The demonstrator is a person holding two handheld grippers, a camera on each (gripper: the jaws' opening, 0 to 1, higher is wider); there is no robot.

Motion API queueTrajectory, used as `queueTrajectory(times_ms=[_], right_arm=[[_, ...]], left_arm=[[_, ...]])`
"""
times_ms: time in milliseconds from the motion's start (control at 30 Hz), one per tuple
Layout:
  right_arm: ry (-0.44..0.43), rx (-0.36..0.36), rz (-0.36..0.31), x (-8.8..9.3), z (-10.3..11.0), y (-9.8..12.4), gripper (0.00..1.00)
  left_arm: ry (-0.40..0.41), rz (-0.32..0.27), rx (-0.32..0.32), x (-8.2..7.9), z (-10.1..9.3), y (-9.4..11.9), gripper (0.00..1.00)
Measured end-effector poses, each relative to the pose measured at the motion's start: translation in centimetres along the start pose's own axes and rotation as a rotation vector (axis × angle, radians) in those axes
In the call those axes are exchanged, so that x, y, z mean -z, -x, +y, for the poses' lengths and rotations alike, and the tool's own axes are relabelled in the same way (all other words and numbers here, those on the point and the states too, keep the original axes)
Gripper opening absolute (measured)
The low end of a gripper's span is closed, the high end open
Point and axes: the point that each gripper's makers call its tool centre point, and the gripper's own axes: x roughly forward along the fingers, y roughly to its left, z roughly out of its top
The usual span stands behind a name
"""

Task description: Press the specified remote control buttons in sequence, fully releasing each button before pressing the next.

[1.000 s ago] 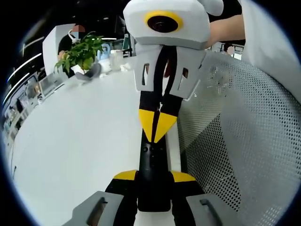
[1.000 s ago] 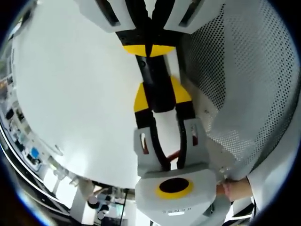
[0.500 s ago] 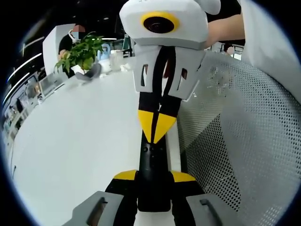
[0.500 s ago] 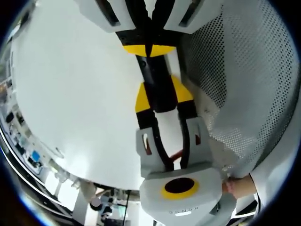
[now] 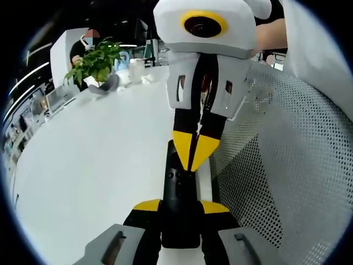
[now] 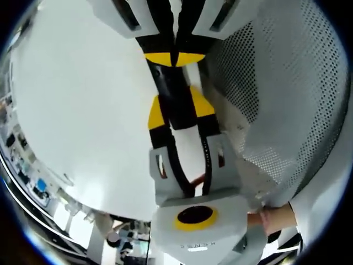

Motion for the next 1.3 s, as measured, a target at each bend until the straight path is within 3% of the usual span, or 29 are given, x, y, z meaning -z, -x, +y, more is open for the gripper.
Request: queueTrajectory(times_ms=[267, 800, 933, 1167, 1300], right_arm=[[0.017, -0.006, 0.015, 0.0, 0.0, -0.34, 0.0], [0.161, 0.029, 0.065, -0.06, 0.58, -0.8, 0.0], [0.165, 0.035, 0.074, -0.08, 0.5, -0.83, 0.0], [0.062, 0.001, 0.033, -0.18, 0.14, -0.51, 0.0], [0.107, 0.049, 0.021, -0.51, -0.35, -0.29, 0.0]], left_arm=[[-0.001, 0.0, 0.0, 0.01, -0.01, 0.03, 0.25], [-0.002, 0.0, 0.003, -0.03, -0.06, -0.03, 0.26], [-0.003, -0.001, 0.004, -0.04, -0.06, -0.04, 0.25], [0.0, -0.002, 0.002, -0.07, -0.03, -0.05, 0.25], [0.0, -0.002, 0.001, -0.07, -0.04, -0.05, 0.25]])
